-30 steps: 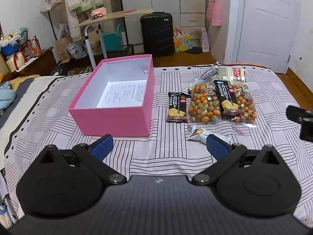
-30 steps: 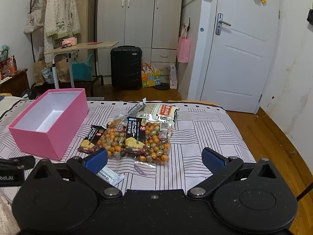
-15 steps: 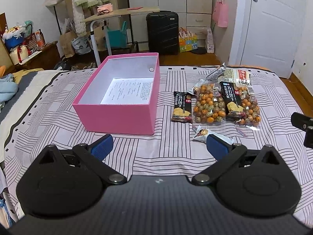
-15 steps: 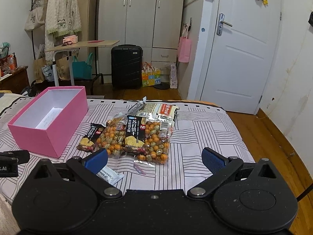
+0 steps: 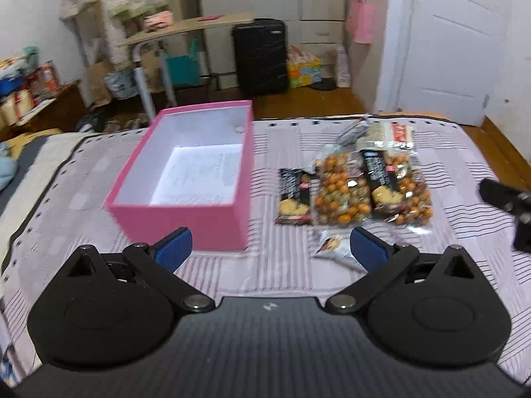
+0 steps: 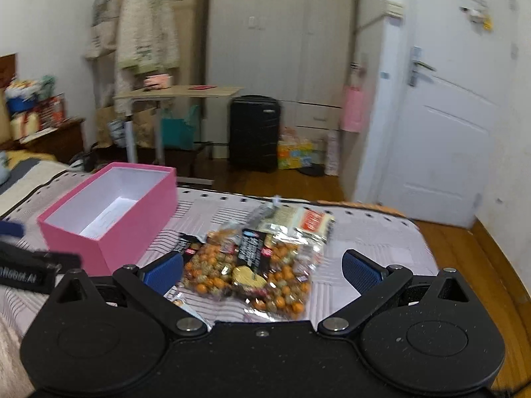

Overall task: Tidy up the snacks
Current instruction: 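Lower the left gripper onto the black NB cracker packet and close it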

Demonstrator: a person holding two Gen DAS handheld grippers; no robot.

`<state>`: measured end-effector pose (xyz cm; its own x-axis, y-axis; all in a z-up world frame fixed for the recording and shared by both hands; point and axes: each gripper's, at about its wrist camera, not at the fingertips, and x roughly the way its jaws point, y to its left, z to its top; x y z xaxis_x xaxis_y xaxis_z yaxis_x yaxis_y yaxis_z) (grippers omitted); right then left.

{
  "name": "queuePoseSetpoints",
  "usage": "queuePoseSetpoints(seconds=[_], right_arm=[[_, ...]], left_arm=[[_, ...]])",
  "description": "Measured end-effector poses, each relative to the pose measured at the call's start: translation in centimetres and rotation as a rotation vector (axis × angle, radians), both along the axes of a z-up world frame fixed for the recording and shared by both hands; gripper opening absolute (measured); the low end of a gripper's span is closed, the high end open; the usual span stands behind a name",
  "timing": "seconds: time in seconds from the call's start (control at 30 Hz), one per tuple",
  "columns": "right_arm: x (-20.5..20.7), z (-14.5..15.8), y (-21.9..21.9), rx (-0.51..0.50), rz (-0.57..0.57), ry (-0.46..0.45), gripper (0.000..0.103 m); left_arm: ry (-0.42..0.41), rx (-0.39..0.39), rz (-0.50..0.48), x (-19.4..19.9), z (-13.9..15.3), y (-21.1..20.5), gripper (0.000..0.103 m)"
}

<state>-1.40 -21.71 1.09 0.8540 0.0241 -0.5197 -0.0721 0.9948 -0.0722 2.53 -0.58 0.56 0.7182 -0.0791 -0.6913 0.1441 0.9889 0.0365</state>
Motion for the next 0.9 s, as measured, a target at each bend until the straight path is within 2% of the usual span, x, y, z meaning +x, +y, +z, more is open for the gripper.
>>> queuePoseSetpoints(seconds=[0.1,0.2,0.3,0.43,0.5,0.7,0.77,0.9], right_arm=[[1.8,-0.6,-0.5,0.008,0.125,-0.008,0.103],[4.2,-2.0,-0.6,0.007,0.162,0.025,0.103],[6.5,-4.4,-0.5,0.026,0.199,0.031,0.102],[9.3,-8.1,-0.6,0.055,0.193,0.062,0.095],[10.3,-9.8,-0.9,0.065,0.173,0.056,0.093],[13.3,-13.5,-2.6,0.204,0.111,0.100,0.087],[13.9,-14.4,-2.8,0.254,0.111,0.125,0.086],[14.4,-15.8,-2.3,0.244,0.085,0.150,0.084]], left_arm=[[0.012,0.048,-0.083,2.7,-0.1,-1.4,0.103],[0.013,0.061,-0.130,5.6,-0.9,-2.8,0.103],[0.005,0.013,-0.174,8.2,-1.8,-4.1,0.102],[0.021,-0.076,-0.213,11.7,-3.4,-5.9,0.100],[0.029,-0.096,-0.246,13.2,-4.4,-7.1,0.099],[0.074,-0.135,-0.355,16.1,-8.1,-10.6,0.078],[0.121,-0.173,-0.369,17.1,-9.4,-11.1,0.067],[0.240,-0.248,-0.356,19.0,-11.7,-11.4,0.058]])
